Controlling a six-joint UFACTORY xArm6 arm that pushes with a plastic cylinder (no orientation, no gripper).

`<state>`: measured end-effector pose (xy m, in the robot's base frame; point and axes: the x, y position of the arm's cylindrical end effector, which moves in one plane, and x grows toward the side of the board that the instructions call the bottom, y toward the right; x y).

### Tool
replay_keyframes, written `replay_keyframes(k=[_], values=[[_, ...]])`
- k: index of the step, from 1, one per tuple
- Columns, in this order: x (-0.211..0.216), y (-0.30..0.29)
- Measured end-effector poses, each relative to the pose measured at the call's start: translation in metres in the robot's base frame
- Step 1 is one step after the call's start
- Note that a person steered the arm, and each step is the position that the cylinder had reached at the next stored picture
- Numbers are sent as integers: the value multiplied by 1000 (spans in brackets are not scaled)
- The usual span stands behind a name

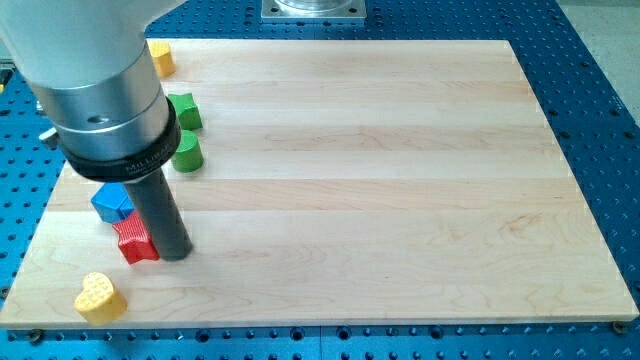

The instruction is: Move the red star below the green circle

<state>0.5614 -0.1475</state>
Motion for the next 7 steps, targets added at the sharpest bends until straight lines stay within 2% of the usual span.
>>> replay_keyframes(k=[1, 2, 3, 4, 5, 6, 7], values=[[24, -13], [-9, -21], [-15, -29], [16, -53], [-23, -74], [-81, -46], [-100, -24]])
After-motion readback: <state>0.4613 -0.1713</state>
